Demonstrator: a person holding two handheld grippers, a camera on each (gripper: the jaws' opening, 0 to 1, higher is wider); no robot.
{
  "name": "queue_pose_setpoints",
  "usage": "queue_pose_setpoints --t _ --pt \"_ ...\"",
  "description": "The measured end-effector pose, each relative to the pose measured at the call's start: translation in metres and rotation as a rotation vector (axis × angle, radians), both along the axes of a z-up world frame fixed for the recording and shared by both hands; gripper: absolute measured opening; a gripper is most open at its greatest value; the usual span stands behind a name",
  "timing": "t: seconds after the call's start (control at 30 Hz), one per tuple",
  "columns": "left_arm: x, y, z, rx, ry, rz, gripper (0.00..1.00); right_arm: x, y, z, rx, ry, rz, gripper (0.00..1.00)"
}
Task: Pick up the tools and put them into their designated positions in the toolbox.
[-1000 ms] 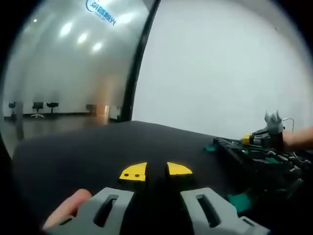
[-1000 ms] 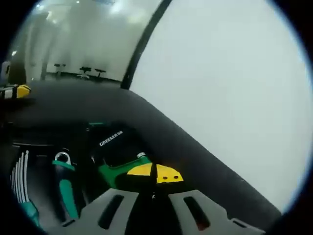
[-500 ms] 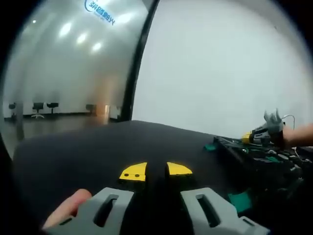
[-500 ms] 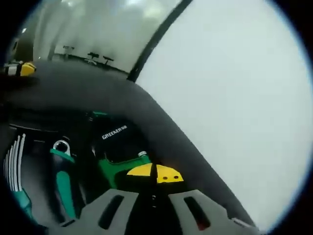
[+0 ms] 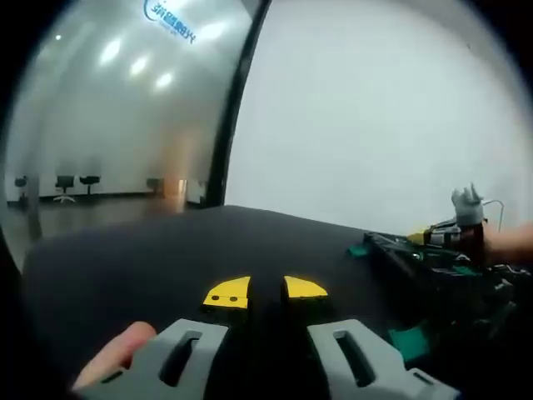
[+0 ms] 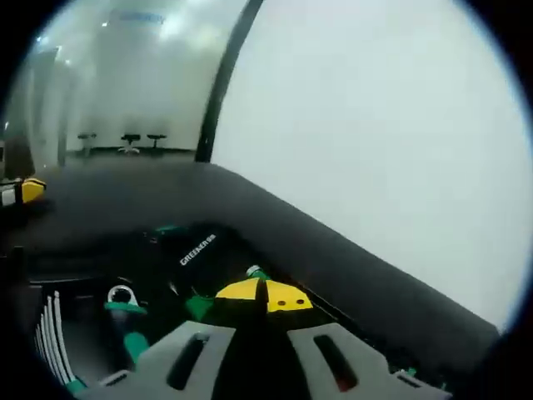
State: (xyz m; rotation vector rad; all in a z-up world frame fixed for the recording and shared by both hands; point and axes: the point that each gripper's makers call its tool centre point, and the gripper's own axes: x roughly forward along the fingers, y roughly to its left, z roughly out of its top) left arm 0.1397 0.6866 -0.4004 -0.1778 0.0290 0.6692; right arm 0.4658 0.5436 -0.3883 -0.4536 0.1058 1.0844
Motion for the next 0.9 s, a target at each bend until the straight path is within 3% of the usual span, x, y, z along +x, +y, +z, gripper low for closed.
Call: queue_pose_setpoints --t 0.1,0.17,0.2,0.23,0.27,0.3,0.37,0.4,0.43,0.6,0.67,0.83,0.9 --pt "0.0 -0.001 0.0 0.002 0.001 0.0 0.14 0.003 0.002 0.001 -0.002 -0.034 0.001 0.0" --pt "-0.001 -0.002 0.0 0.004 0.001 0.0 0.14 0.005 0.002 0.002 0.03 0.028 -0.007 0.0" --pt "-0.001 -0.002 0.0 0.004 0.001 0.0 0.14 0.01 -0.001 0.004 0.04 0.038 -0.033 0.0" --pt "-0.001 -0.002 0.0 0.005 0.0 0.0 0.14 0.015 -0.003 0.004 0.019 0.005 -0.031 0.0" --pt "-0.001 -0.002 0.001 0.007 0.001 0.001 0.14 0.013 -0.001 0.006 0.033 0.008 0.002 0.0" --pt "-0.001 -0.002 0.001 0.007 0.001 0.001 0.14 0.007 0.001 0.014 0.092 0.032 0.031 0.0" --pt "-0.001 -0.002 0.001 0.009 0.003 0.001 0.14 0.005 -0.005 0.007 0.036 -0.008 0.012 0.0" --pt "-0.001 -0.002 0.001 0.01 0.004 0.001 0.14 0.006 -0.008 -0.003 -0.01 0.006 -0.003 0.0" --pt "0.0 -0.001 0.0 0.01 0.004 0.001 0.14 0.006 -0.008 0.001 0.01 0.005 -0.002 0.0" --pt "0.0 0.001 0.001 0.005 -0.003 -0.001 0.14 0.013 -0.008 -0.001 0.083 0.134 -0.023 0.0" --pt "0.0 0.001 0.001 0.008 0.0 0.0 0.14 0.013 -0.008 -0.001 0.064 0.096 -0.014 0.0" --pt "0.001 0.003 0.0 0.004 -0.002 -0.001 0.14 0.016 -0.001 -0.003 0.042 0.101 -0.009 0.0" --pt "0.001 0.004 0.0 0.004 0.0 -0.002 0.14 0.016 -0.002 -0.003 0.023 0.07 -0.006 0.0"
